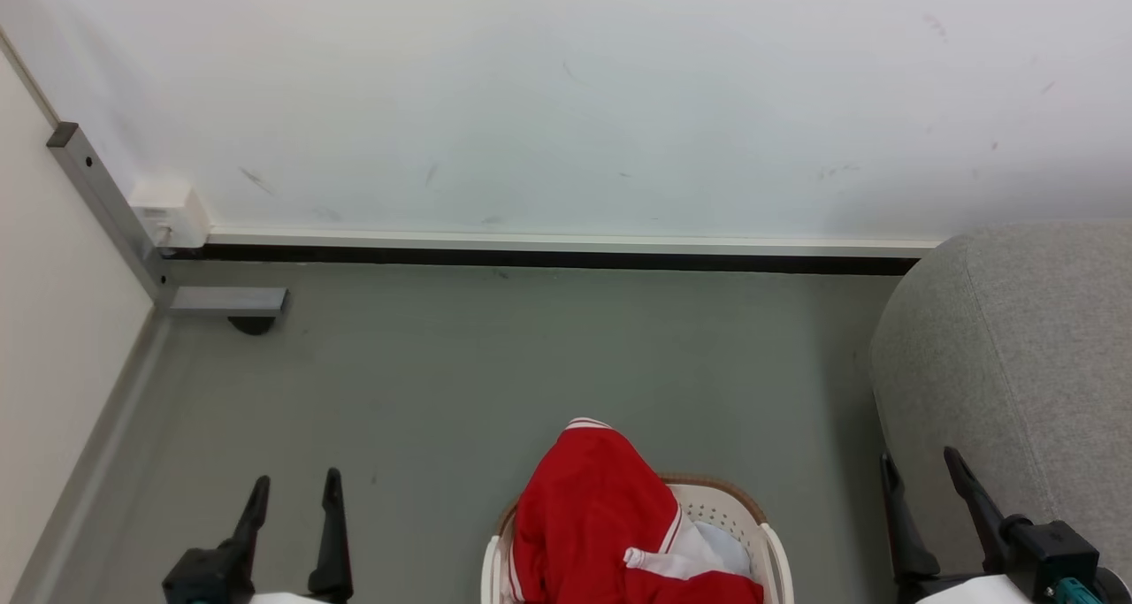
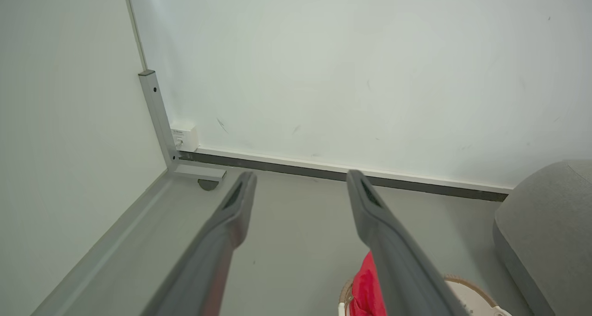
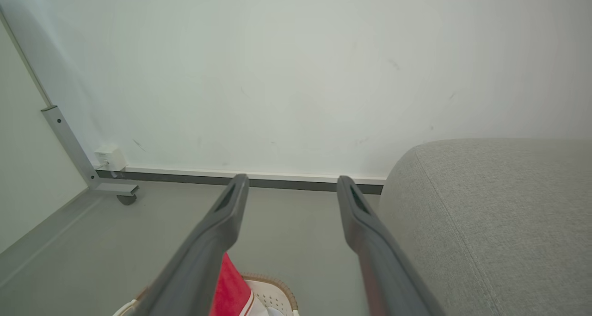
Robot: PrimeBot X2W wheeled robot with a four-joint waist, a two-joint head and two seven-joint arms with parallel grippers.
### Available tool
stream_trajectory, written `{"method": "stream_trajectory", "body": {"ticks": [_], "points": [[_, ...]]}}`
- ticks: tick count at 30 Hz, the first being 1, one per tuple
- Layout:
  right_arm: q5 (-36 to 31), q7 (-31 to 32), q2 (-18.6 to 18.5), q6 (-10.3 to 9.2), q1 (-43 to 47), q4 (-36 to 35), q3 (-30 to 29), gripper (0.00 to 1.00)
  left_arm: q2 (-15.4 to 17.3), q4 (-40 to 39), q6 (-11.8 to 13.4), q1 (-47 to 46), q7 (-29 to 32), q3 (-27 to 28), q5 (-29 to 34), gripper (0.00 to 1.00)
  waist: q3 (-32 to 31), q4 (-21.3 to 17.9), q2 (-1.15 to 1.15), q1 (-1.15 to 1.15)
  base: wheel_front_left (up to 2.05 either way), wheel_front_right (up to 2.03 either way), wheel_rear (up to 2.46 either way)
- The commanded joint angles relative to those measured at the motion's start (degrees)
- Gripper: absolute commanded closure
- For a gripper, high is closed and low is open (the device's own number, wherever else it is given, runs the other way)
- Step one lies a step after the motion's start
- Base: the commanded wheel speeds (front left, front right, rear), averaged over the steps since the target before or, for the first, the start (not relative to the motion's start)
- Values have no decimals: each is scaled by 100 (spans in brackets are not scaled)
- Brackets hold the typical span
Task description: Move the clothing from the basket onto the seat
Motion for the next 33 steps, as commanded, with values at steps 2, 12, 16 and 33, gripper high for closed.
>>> {"method": "stream_trajectory", "body": {"ticks": [2, 12, 16, 33], "points": [[-99, -66, -57, -10, -42, 12, -72, 0, 55, -27, -5, 47, -82, 12, 177, 0, -2, 2, 0, 0, 0, 0, 0], [-464, -165, -60, -11, 7, 76, -127, 0, 52, -6, 15, 92, -166, 26, 598, 0, -9, 1, 0, 0, 0, 0, 0], [-539, -205, -60, -12, -7, 82, -129, 0, 50, 1, 11, 98, -205, 31, 725, 0, -2, -2, 0, 0, 0, 0, 0], [-376, -195, -55, -12, -199, -11, -74, 0, 71, -38, -83, -105, -196, 112, 730, 0, 444, -195, 0, 0, 0, 0, 0]]}}
